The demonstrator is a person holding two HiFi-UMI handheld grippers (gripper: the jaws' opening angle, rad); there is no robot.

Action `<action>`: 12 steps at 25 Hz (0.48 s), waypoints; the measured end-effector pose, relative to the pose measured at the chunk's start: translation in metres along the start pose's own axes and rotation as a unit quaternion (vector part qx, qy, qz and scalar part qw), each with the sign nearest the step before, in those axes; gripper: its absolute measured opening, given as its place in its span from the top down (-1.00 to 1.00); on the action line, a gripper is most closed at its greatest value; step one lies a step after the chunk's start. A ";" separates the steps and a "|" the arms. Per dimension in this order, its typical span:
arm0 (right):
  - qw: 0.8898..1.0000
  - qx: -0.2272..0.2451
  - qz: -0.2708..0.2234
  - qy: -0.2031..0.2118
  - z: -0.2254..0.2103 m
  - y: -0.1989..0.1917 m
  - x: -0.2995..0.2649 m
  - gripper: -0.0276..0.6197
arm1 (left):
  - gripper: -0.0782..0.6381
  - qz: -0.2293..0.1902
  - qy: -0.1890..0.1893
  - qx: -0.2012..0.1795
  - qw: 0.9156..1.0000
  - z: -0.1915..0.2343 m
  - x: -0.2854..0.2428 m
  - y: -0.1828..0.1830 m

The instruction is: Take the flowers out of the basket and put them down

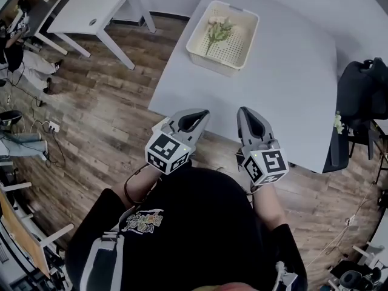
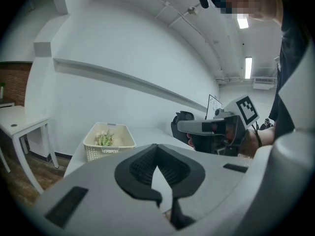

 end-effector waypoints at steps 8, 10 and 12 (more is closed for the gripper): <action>1.000 -0.002 0.010 -0.022 0.024 0.004 -0.052 0.85 | 0.76 0.000 -0.020 0.005 1.000 0.049 0.019 -0.001; 1.000 -0.001 0.010 -0.027 0.032 0.006 -0.065 0.85 | 0.76 0.000 -0.025 0.006 1.000 0.061 0.026 -0.001; 0.999 -0.001 0.008 -0.031 0.038 0.008 -0.081 0.85 | 0.76 0.002 -0.030 0.005 1.000 0.074 0.030 0.000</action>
Point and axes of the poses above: the fingertips, and each gripper's own axes: x backward along the fingers, z to its left, y out of its top, the point moved 1 cm from there along x, backward along the fingers, and after that the axes turned 15 degrees about -y, right-handed, at the moved point
